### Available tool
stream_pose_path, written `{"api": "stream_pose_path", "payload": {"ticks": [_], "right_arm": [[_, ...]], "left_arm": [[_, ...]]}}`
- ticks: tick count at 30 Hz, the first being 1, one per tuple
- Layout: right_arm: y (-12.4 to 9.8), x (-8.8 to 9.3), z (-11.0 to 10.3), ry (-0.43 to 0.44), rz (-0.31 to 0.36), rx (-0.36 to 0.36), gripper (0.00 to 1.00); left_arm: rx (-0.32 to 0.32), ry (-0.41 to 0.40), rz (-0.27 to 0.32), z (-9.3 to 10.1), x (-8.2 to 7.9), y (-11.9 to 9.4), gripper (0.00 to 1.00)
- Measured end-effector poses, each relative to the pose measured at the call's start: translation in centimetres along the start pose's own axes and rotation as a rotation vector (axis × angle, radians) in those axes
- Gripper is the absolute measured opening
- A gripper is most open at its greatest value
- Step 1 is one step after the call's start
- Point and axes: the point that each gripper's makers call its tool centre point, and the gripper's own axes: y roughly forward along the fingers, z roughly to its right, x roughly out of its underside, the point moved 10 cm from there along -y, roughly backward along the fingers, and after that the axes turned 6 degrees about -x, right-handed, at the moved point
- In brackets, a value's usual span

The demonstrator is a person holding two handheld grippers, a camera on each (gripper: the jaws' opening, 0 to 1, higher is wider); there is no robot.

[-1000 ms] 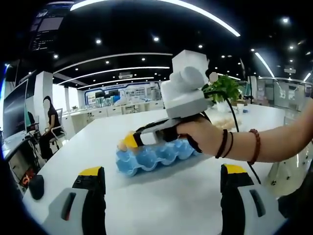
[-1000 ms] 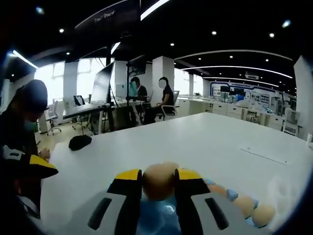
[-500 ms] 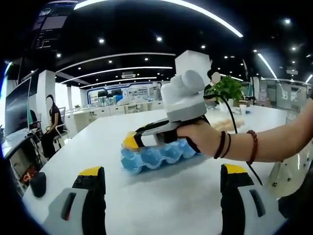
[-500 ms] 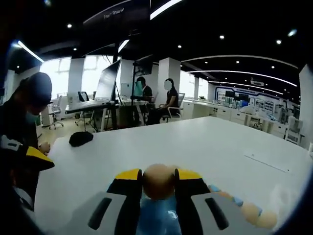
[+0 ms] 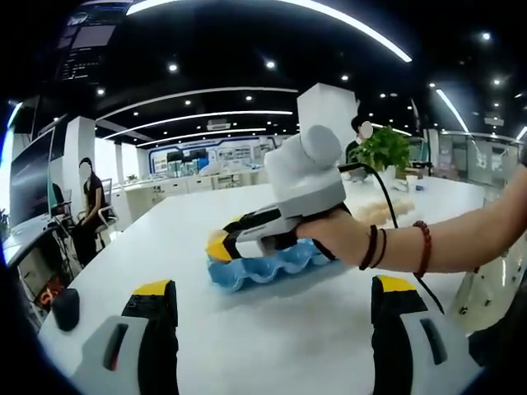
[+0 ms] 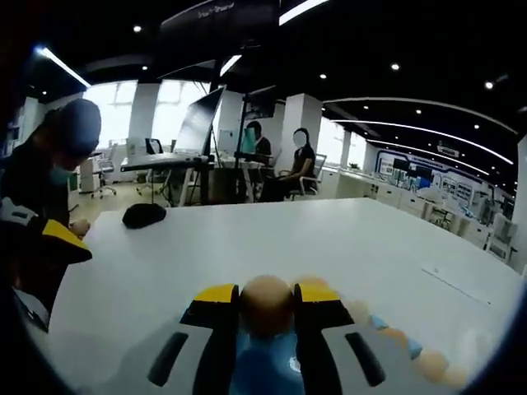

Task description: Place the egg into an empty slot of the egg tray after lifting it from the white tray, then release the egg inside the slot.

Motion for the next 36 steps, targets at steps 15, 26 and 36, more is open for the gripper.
{"api": "stream_pose_path", "payload": {"ticks": [15, 26, 36], "right_arm": [[0.1, 1.1, 0.9, 0.060, -0.043, -0.007, 0.28], [-1.9, -0.2, 1.3, 0.062, 0.053, 0.041, 0.33], [-4.8, -1.5, 2.3, 0.096, 0.101, 0.096, 0.51]], "left_arm": [[0.009, -0.004, -0.008, 0.8, 0.1, 0.8, 1.00], [0.015, -0.013, 0.000, 1.2, 0.1, 0.5, 1.00], [0.041, -0.017, 0.038, 1.5, -0.9, 0.4, 1.00]]}}
